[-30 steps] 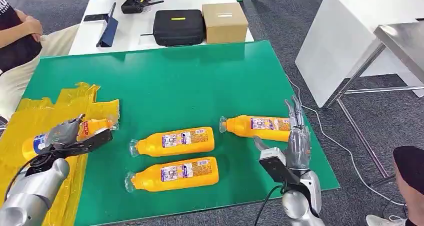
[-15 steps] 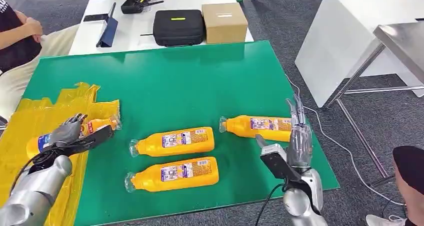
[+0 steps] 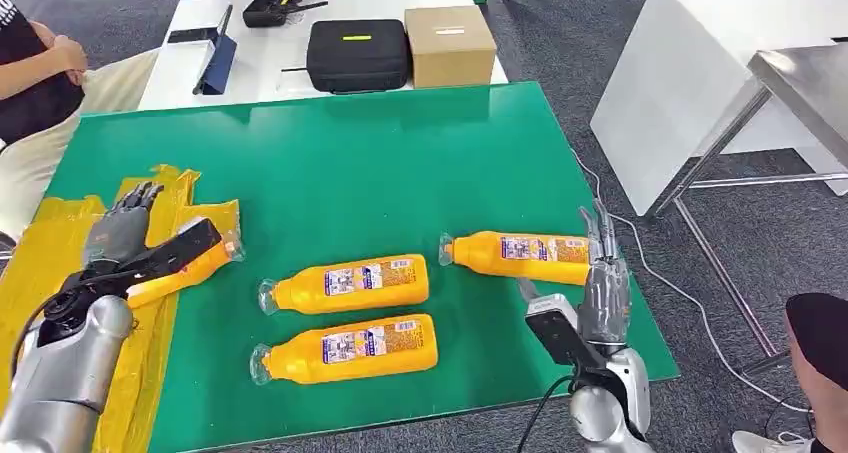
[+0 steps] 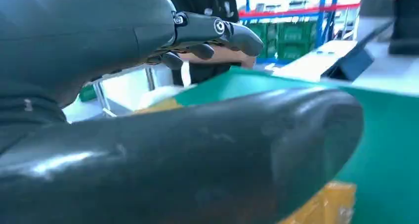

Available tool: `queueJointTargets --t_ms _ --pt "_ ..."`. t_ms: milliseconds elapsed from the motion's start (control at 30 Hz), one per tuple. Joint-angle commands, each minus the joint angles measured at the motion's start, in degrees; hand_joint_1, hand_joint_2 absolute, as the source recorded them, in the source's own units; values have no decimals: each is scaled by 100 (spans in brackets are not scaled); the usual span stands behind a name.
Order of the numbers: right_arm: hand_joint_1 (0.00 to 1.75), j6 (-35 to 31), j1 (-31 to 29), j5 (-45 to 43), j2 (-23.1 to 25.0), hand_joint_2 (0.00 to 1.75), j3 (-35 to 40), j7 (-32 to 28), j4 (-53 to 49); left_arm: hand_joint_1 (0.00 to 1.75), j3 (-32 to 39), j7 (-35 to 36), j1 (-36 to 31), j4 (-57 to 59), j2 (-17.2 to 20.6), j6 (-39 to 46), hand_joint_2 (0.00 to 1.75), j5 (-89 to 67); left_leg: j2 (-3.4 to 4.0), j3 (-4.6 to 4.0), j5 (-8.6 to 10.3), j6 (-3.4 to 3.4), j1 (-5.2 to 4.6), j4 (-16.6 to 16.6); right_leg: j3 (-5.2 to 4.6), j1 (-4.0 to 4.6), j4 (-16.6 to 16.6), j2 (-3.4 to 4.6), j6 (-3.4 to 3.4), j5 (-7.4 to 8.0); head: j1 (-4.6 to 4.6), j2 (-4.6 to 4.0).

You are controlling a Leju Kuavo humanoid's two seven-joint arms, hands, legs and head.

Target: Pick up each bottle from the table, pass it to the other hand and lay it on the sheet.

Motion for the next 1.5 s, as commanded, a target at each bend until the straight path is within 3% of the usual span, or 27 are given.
queueJointTargets --t_ms 33,200,267,400,433,867,1033,1500 --pt "0 -323 -168 673 -91 175 -203 333 202 0 -247 -611 380 -1114 -129 155 0 1321 1 10 -4 -9 2 -4 10 2 -4 -7 -1 -4 0 0" --pt "0 525 -788 2142 -478 175 -386 1543 745 0 -523 -1170 1254 -2054 -474 211 0 2747 13 24 -6 -6 -2 -12 20 -2 -13 3 4 -3 -2 2" --pt "0 1090 -914 2181 -628 175 -396 1730 874 0 -659 -1296 1341 -2030 -605 216 0 2957 12 26 -5 -4 -4 -14 25 -3 -17 1 6 -1 0 0" --pt "0 1614 -963 2005 -873 175 -451 1739 1121 0 -898 -1411 1047 -1644 -802 181 0 3147 -21 10 1 -6 -14 -4 17 -2 -13 -29 3 -4 -2 0" --pt "0 1719 -985 1996 -935 175 -420 1724 1221 0 -917 -1410 959 -1530 -844 196 175 3196 -31 17 0 -9 -13 -5 27 1 -16 -40 3 -6 0 0" --pt "0 2282 -1275 2005 -1037 175 -109 1804 1774 0 -975 -1489 857 -1399 -980 206 175 3442 -5 20 -4 -12 -14 -6 19 -3 -12 -16 2 -2 -2 0" --pt "0 2540 -1855 2052 -1109 175 100 1849 2794 0 -988 -1465 878 -1544 -1059 193 175 3448 7 32 -5 -16 -12 -10 32 -1 -19 -12 5 2 -2 0" --pt "0 2398 -3491 2325 -860 175 570 2031 5321 0 -920 -1662 939 -1449 -1069 178 175 3690 20 25 -3 -7 -12 -5 19 -3 -8 7 1 3 -2 2"
